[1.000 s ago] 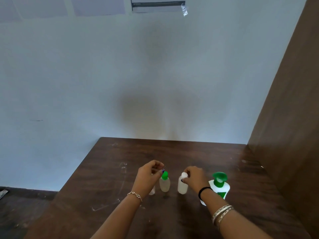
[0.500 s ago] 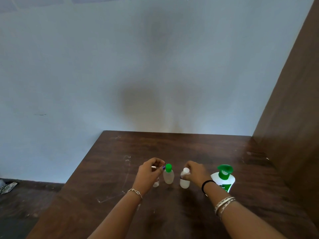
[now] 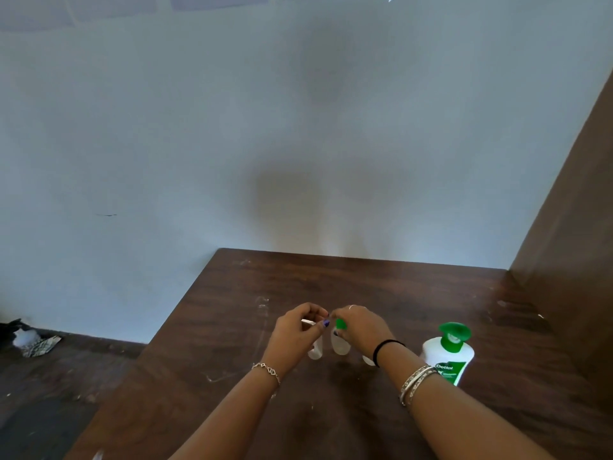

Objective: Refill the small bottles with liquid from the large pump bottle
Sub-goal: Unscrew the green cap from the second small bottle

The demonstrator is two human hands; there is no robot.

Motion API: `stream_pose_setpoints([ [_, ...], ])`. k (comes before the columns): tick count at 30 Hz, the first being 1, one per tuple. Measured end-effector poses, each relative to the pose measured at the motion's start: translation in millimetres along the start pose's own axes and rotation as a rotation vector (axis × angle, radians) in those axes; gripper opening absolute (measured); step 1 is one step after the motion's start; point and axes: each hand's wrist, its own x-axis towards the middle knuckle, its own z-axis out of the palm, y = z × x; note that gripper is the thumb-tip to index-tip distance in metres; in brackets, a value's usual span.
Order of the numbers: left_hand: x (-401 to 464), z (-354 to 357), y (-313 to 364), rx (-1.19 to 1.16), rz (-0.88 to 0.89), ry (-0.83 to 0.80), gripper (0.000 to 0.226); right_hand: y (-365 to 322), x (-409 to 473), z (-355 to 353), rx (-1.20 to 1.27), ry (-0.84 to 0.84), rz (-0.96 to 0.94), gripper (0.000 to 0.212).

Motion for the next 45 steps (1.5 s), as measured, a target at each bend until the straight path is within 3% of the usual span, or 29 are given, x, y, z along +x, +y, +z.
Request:
stream_pose_setpoints([
  [6, -3, -7, -5, -0.027, -0.007, 0.013, 0.010, -3, -4, 4, 0.017, 0.073, -0.010, 0.028],
  [10, 7, -7, 0, -0.076, 0.000, 0.081, 0.016, -4, -5, -52, 0.180, 0.191, 0.032, 0.029],
  [14, 20, 3, 16, -0.015, 0.067, 0.136, 0.039, -2, -19, -122, 0.300, 0.198, -0.031, 0.026],
  [18, 28, 23, 38, -0.095, 0.079, -0.019, 0.052, 2, -45, -153, 0.344, 0.213, -0.080, 0.021],
  [23, 25, 59, 61, -0.182, 0.091, -0.229, 0.035, 25, -78, -150, 0.448, 0.238, -0.012, 0.022],
  [30, 14, 93, 77, -0.284, 0.046, -0.299, 0.031, 47, -104, -140, 0.549, 0.268, 0.120, 0.022],
  [45, 9, 79, 79, -0.494, -0.081, -0.466, 0.023, 46, -104, -142, 0.608, 0.228, -0.061, 0.018],
])
